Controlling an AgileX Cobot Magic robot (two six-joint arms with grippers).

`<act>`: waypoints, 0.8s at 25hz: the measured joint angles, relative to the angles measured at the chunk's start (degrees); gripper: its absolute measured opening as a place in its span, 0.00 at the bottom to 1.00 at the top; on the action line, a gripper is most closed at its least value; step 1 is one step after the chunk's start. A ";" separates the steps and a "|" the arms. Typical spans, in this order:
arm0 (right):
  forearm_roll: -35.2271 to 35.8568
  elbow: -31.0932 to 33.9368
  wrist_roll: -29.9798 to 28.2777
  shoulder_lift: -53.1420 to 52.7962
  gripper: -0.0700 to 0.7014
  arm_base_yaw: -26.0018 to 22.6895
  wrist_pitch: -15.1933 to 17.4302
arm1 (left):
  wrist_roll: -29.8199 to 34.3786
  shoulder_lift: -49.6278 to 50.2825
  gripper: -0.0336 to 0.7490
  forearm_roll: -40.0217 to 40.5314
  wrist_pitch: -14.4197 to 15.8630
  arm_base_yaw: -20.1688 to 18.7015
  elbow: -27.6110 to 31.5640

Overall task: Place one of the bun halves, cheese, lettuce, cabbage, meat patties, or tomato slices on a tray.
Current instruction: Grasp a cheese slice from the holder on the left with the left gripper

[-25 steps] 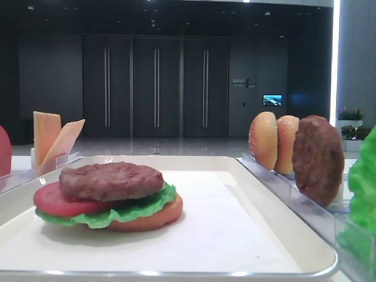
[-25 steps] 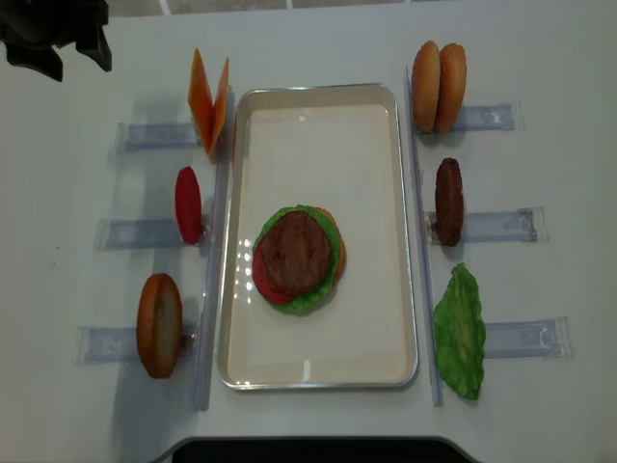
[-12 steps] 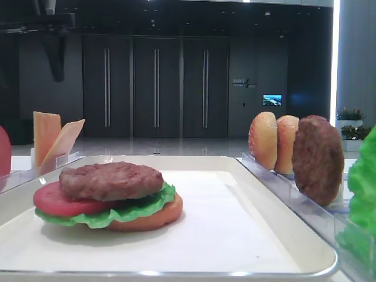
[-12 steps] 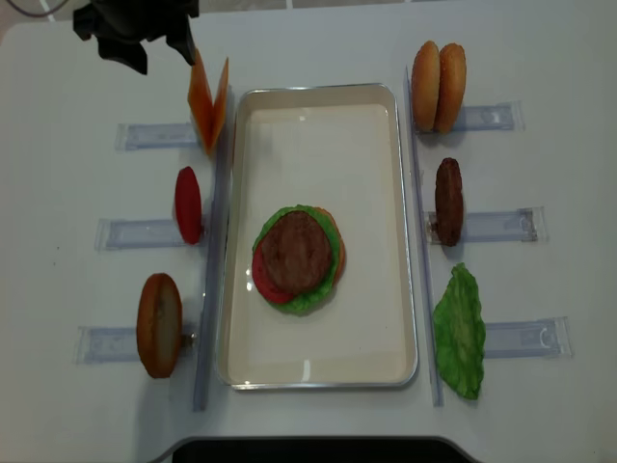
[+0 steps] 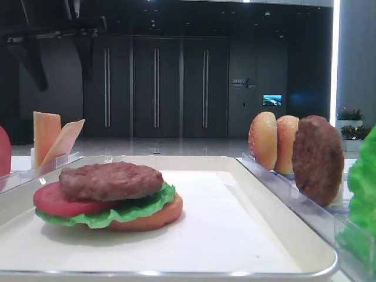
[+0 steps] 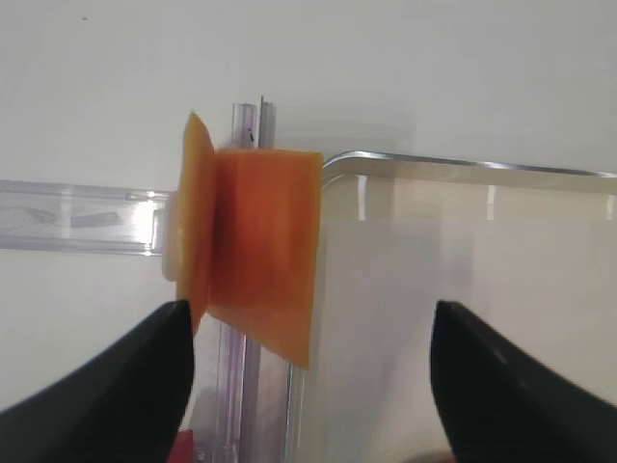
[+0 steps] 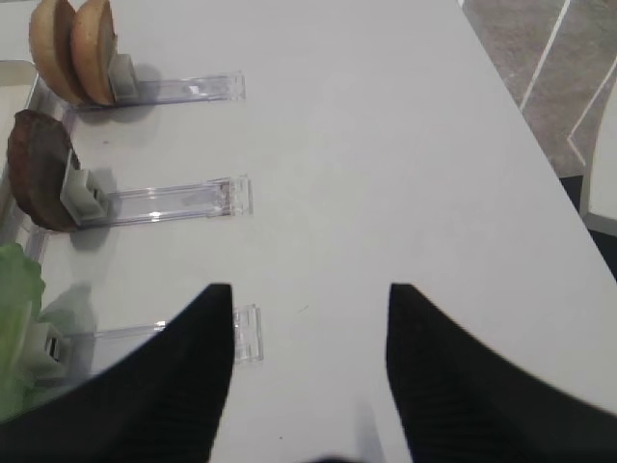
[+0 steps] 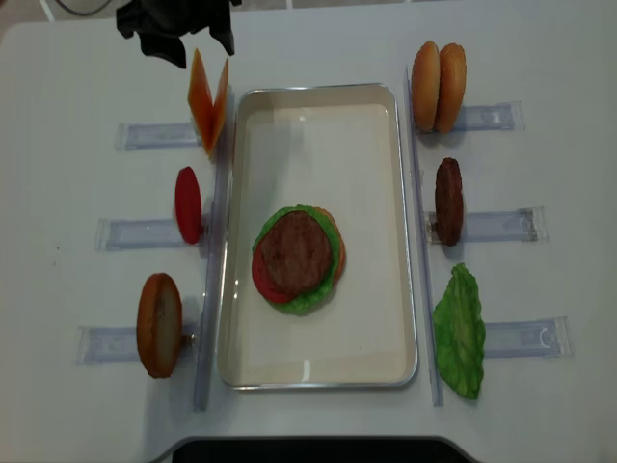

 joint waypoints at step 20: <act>0.00 0.00 0.04 0.00 0.54 0.00 0.00 | -1.59 8.38 0.78 0.41 -5.65 0.00 -1.42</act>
